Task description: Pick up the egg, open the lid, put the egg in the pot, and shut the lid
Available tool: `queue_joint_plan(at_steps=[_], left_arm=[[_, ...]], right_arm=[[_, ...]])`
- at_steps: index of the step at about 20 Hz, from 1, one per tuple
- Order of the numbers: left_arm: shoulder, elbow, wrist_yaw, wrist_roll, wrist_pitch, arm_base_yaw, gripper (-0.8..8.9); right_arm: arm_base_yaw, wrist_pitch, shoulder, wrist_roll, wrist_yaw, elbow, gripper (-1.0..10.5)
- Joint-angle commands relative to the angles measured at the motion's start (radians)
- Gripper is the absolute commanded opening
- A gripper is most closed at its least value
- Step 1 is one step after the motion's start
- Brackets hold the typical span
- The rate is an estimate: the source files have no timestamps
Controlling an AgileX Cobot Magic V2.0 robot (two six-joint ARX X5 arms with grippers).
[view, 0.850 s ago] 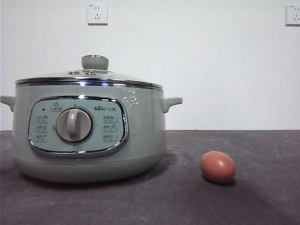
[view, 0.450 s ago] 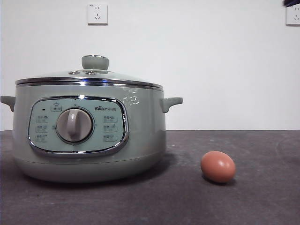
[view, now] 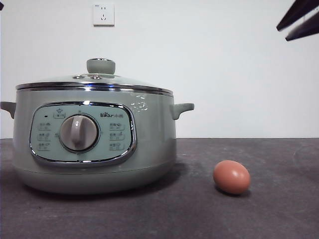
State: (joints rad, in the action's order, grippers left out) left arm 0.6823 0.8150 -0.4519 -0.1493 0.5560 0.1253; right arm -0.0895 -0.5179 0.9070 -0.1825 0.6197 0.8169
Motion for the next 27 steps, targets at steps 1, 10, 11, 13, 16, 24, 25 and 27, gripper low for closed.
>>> queue_joint_plan(at_steps=[1,10,11,13,16,24,25,27], left_arm=[[-0.004,0.005,0.000,0.014,-0.018,0.000,2.83],[-0.004,0.005,0.003,-0.041,-0.084,0.000,3.24],[-0.004,0.005,0.002,-0.041,-0.084,0.000,3.24],[-0.004,0.005,0.000,-0.041,-0.084,0.000,3.24],[-0.004,0.005,-0.002,-0.041,-0.084,0.000,3.24],[-0.004,0.005,0.000,-0.041,-0.084,0.000,3.24],[-0.004,0.005,0.001,-0.041,-0.084,0.000,3.24],[-0.004,0.005,0.003,-0.041,-0.084,0.000,3.24]], right_arm=[[-0.002,0.006,0.001,0.016,0.000,0.003,4.5],[-0.330,-0.047,0.119,0.019,-0.401,0.096,4.5],[-0.373,-0.055,0.150,0.019,-0.454,0.109,4.5],[-0.447,-0.071,0.229,0.019,-0.544,0.129,4.5],[-0.510,-0.066,0.363,0.018,-0.587,0.129,4.4],[-0.523,-0.005,0.642,0.017,-0.618,0.129,3.7],[-0.523,0.004,0.664,0.017,-0.618,0.129,3.4],[-0.523,0.014,0.700,0.016,-0.618,0.129,3.4]])
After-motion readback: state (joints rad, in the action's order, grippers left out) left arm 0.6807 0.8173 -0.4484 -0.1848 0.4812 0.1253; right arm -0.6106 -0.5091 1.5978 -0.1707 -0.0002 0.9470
